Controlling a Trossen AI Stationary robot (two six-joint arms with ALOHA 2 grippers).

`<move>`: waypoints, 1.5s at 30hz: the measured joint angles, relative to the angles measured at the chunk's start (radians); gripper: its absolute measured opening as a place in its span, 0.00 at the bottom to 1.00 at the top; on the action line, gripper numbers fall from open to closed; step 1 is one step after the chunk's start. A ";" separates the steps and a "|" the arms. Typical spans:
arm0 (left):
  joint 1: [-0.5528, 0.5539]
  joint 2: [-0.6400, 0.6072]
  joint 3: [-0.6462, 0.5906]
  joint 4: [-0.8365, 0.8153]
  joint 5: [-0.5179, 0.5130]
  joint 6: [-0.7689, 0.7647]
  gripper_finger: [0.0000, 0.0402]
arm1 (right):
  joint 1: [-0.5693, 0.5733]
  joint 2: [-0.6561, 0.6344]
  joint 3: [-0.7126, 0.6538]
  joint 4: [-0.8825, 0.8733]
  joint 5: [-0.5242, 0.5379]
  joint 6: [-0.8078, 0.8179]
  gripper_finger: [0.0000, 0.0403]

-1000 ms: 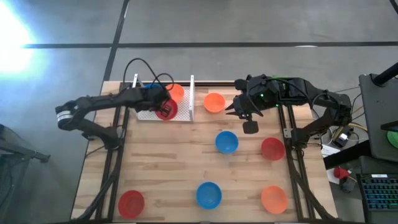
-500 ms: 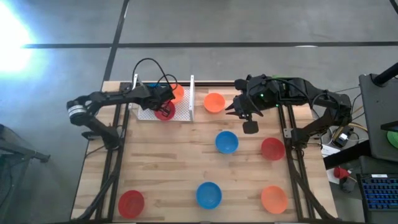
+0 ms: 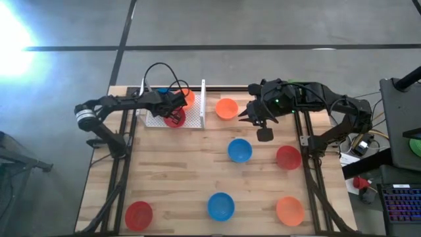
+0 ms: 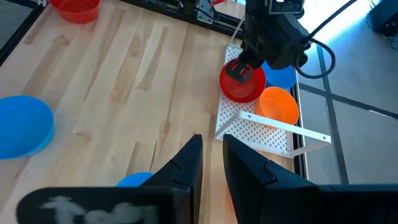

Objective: Pick & Place Mini bowls
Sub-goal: Put the top red bowl on the shelf, then stack the top orange bowl on the orange bowl on the shelf

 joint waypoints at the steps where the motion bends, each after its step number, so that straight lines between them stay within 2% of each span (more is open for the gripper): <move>1: 0.000 0.000 0.000 0.000 0.000 0.001 0.02 | 0.000 0.000 0.000 0.000 0.000 0.000 0.15; 11: 0.000 0.000 0.000 0.014 0.002 0.034 0.07 | 0.000 0.000 0.000 0.000 0.000 0.000 0.15; 20: 0.000 0.000 0.000 0.019 0.003 0.034 0.17 | 0.000 0.000 0.000 0.000 0.000 0.000 0.15; 26: -0.001 0.000 0.006 0.003 0.009 0.035 0.18 | 0.000 0.000 0.000 0.000 0.000 0.000 0.15; 31: -0.001 -0.034 0.049 -0.041 0.065 0.050 0.18 | 0.000 0.000 0.000 0.000 0.001 0.000 0.15; 34: -0.006 -0.079 0.070 -0.042 0.092 0.052 0.14 | 0.000 0.000 0.000 0.000 0.003 0.000 0.14; 39: -0.040 -0.190 0.077 -0.033 0.079 0.051 0.02 | 0.000 -0.001 0.000 0.001 0.007 0.010 0.13; 45: -0.149 -0.344 0.075 -0.029 0.052 0.051 0.00 | -0.034 -0.006 -0.003 -0.003 0.008 0.126 0.11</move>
